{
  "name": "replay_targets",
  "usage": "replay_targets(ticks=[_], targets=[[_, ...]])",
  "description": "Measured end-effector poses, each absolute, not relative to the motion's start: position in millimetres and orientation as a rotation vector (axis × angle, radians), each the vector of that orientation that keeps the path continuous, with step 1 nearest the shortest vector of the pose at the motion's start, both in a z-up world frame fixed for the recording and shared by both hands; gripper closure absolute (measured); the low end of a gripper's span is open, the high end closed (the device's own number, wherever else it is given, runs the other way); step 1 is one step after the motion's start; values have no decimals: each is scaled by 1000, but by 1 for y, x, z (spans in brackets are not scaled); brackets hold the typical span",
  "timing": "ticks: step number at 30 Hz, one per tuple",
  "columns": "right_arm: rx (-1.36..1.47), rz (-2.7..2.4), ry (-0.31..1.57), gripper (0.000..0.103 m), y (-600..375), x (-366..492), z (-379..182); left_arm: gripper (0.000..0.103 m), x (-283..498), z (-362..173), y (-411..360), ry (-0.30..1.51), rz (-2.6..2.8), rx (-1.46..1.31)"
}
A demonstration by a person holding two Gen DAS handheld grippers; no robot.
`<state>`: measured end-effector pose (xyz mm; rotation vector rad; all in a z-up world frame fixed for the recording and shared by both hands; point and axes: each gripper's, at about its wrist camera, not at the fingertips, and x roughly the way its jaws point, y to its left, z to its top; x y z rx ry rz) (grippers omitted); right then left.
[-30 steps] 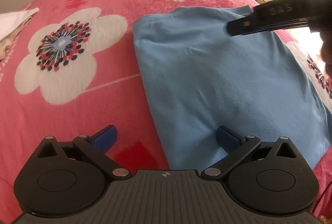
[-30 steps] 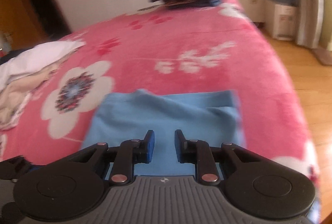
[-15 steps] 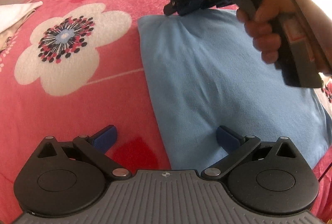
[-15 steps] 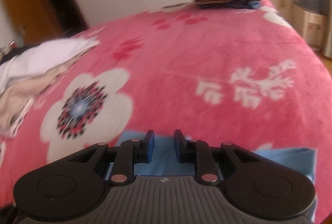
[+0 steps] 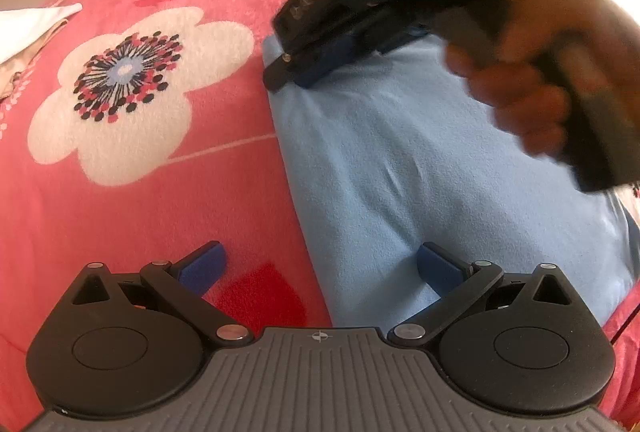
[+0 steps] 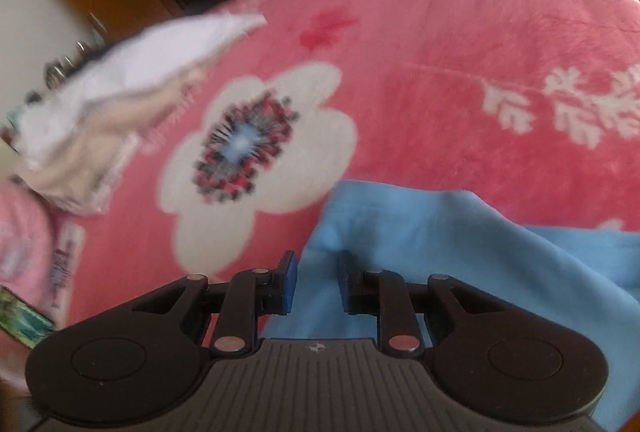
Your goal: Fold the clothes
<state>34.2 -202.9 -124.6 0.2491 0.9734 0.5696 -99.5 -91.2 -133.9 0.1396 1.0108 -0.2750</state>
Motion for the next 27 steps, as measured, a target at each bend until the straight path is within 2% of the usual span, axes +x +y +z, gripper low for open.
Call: replay_targets(ticks=[6,13,16,23,27], targets=[[390,468,850,79,-251,33,-95,0,-98,-133,-90,1022,-274,144],[361,396,1011,79,-305,2,-109,0,-97,-134,-89,1034,-280,136],[436,247,936,80,-329,1,-111,0,-98,-134,-89,1032,-281,141],[464,205,681,79,-350,-36,-62,0,-96,-134,-89,1052,-273,136],[432,290,712,79,-343,-68,-54,0,-96,-133,-91,1063,-256,143]])
